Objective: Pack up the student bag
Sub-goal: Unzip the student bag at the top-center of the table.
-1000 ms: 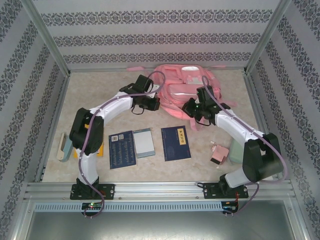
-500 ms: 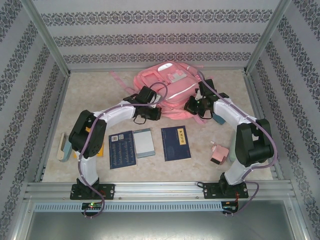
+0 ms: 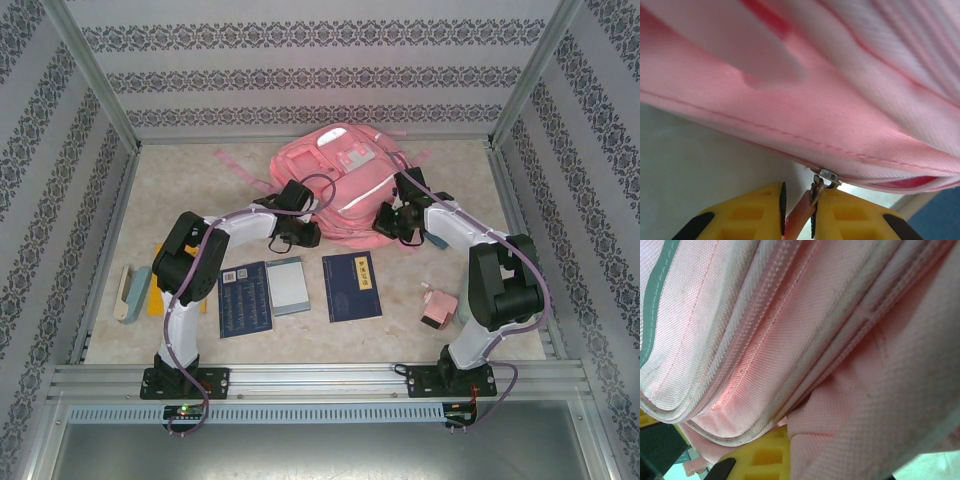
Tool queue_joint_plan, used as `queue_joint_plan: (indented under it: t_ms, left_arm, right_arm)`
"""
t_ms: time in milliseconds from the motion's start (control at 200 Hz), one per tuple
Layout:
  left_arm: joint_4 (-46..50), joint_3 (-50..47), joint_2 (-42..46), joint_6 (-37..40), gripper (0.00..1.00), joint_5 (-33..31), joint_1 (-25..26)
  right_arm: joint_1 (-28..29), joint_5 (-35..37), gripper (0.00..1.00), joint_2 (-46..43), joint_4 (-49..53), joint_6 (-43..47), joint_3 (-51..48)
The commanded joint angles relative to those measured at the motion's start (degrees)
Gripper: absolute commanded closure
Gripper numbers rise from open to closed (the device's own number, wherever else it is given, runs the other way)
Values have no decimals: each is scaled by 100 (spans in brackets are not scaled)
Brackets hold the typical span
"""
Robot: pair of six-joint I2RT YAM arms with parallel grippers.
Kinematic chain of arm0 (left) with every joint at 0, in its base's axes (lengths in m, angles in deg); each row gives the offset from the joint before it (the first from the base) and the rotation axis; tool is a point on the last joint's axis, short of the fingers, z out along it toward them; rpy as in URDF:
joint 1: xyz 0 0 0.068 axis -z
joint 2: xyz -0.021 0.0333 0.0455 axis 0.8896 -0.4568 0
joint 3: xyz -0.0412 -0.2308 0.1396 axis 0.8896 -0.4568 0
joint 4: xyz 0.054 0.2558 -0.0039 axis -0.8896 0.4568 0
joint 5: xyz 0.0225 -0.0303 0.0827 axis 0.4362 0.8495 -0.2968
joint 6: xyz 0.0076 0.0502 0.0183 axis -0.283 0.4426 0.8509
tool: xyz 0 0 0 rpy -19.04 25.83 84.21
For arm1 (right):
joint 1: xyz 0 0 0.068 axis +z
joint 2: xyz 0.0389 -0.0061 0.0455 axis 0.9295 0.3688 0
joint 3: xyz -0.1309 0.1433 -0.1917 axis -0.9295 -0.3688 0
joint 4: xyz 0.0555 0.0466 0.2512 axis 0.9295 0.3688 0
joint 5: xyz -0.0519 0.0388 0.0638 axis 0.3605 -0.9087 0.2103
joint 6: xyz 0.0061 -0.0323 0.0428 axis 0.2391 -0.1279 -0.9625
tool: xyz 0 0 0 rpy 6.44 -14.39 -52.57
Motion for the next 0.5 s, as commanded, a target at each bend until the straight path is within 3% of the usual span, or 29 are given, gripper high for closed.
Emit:
queue_joint_plan:
  t_ms: [0,110,195,390,495]
  left_arm:
    - [217,-149,-107,-56,78,-391,-101]
    - [198,-120,-163,-45,85,-320,-91]
    - [195,-111,-156,-39,100,-349,-71]
    - [409,-81,-42,78,100,-997,-117]
    - [598,26,-61,92,100,-1408,-380]
  right_arm:
    - [-27,528,100,-85,-29,59,-30]
    - [-1,519,100,-106,-38,35,-48]
    - [11,530,100,-124,-37,18,-57]
    - [9,624,100,-215,14,25,-99]
    - [-33,643,100,-307,15,41,-177]
